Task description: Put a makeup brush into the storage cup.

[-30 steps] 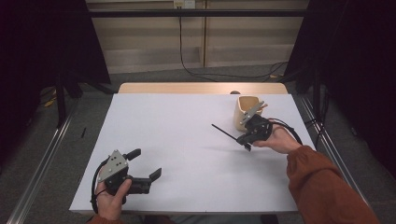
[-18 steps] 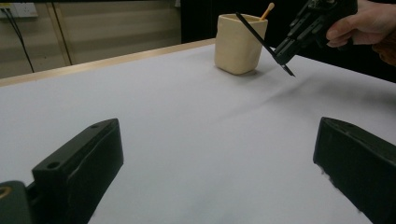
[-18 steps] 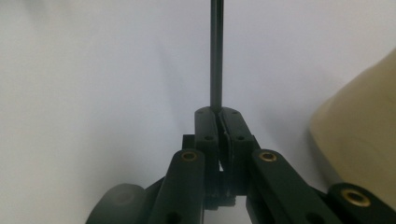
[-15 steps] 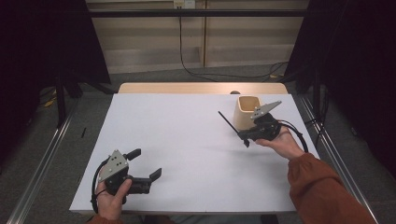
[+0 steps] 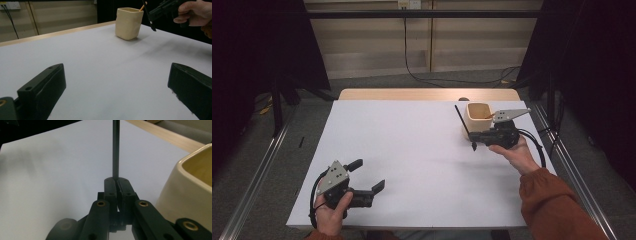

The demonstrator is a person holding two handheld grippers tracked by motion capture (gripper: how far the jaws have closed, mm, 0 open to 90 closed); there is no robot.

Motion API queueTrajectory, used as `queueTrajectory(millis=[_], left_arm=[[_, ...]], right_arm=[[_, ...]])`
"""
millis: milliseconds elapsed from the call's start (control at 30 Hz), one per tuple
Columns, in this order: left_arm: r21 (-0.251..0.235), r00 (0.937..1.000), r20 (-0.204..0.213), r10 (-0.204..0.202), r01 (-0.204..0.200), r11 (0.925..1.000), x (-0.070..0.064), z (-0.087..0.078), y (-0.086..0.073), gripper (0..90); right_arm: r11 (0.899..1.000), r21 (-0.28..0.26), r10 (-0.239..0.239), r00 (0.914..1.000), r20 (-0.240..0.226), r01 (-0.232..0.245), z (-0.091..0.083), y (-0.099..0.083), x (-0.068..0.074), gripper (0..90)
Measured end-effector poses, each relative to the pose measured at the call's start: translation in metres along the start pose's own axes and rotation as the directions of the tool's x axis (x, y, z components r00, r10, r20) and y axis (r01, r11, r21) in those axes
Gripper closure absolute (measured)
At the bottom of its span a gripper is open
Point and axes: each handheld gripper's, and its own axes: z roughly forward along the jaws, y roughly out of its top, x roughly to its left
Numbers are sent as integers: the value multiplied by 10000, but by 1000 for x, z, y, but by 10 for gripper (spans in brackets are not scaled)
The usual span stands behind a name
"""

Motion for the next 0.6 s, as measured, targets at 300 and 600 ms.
queueTrajectory(millis=[300, 600], left_arm=[[-20, 10000, 35, -36, 36, 10000, 0, 0, 0, 15], [-31, 10000, 36, -51, 51, 10000, 0, 0, 0, 15]], right_arm=[[9947, -1022, -98, 9999, -54, 92, -3, -1, 6, 862], [9835, -1806, -26, 9996, -290, -26, -6, -1, 9, 862]])
